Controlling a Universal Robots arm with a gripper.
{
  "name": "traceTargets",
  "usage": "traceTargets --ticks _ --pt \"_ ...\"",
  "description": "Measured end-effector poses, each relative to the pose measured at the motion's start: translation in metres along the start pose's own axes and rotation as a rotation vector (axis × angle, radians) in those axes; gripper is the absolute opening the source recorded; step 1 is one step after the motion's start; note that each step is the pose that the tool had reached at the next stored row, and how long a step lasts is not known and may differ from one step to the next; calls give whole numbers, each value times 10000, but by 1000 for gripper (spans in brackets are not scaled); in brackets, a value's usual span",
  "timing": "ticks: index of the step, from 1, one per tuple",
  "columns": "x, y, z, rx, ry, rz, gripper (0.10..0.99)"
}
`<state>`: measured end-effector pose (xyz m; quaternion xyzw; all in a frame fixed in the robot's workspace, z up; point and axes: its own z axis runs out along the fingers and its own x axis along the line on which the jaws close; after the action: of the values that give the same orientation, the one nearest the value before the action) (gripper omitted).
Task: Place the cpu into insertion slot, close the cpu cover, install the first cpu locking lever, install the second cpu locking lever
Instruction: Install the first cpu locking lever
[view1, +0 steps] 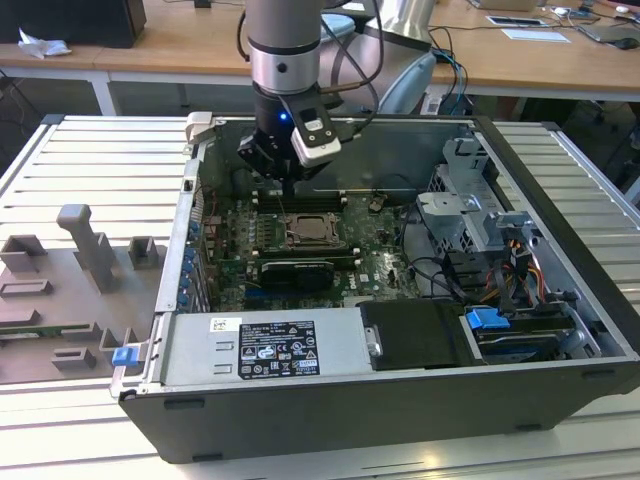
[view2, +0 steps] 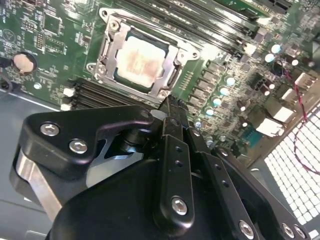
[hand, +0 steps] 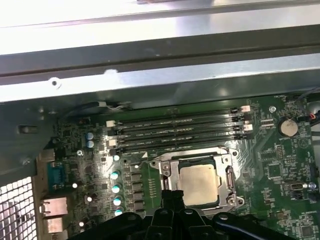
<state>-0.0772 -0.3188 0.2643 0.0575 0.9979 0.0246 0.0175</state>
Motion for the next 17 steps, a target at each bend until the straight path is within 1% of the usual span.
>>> traceTargets --ticks 2,4,7,9,12,15,17 --pt "68 -4 -1 -1 -1 3 106" --pt "98 -5 -1 -1 0 1 106" --pt "189 -6 2 0 0 3 106" --pt "249 12 16 -2 0 2 106" --pt "288 71 53 -2 1 -5 106" --pt "305 118 75 -5 3 -57 106" --pt "308 133 82 -12 14 -273 106"
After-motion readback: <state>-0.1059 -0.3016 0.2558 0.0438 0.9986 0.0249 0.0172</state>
